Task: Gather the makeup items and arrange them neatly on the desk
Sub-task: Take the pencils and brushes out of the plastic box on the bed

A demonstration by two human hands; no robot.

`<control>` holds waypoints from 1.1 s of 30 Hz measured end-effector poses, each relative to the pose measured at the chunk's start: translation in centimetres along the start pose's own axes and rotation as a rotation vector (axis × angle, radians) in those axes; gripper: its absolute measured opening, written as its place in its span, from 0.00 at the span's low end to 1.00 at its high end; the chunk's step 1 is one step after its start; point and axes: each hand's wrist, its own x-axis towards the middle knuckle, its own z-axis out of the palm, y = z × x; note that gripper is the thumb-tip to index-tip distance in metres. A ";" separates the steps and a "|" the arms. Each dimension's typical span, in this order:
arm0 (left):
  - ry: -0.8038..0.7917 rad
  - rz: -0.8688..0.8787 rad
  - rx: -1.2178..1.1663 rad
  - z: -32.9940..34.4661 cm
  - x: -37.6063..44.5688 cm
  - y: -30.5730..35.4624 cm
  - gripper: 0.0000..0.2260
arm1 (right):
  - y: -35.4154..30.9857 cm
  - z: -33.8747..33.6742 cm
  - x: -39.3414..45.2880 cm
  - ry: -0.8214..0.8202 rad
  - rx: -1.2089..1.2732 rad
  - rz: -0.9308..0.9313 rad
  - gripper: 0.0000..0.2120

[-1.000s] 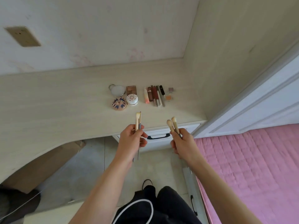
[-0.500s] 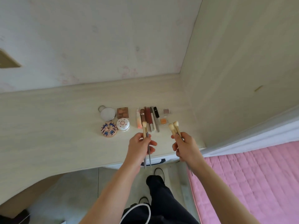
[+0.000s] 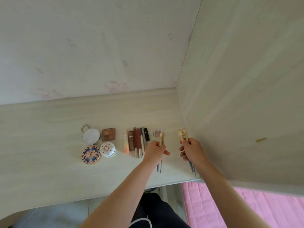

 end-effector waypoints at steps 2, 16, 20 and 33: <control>0.001 -0.014 0.040 0.8 1.4 0.8 0.05 | -0.2 0.0 1.6 0.012 -0.018 0.017 0.09; 0.018 -0.113 0.061 3.9 7.0 3.1 0.06 | -0.2 2.8 6.8 0.144 -0.088 0.002 0.07; 0.033 -0.092 0.104 4.6 7.4 3.2 0.06 | -0.8 2.8 7.5 0.185 -0.168 -0.068 0.09; 0.145 -0.074 0.320 5.4 7.4 2.5 0.05 | 0.1 2.6 8.4 0.242 -0.270 -0.036 0.13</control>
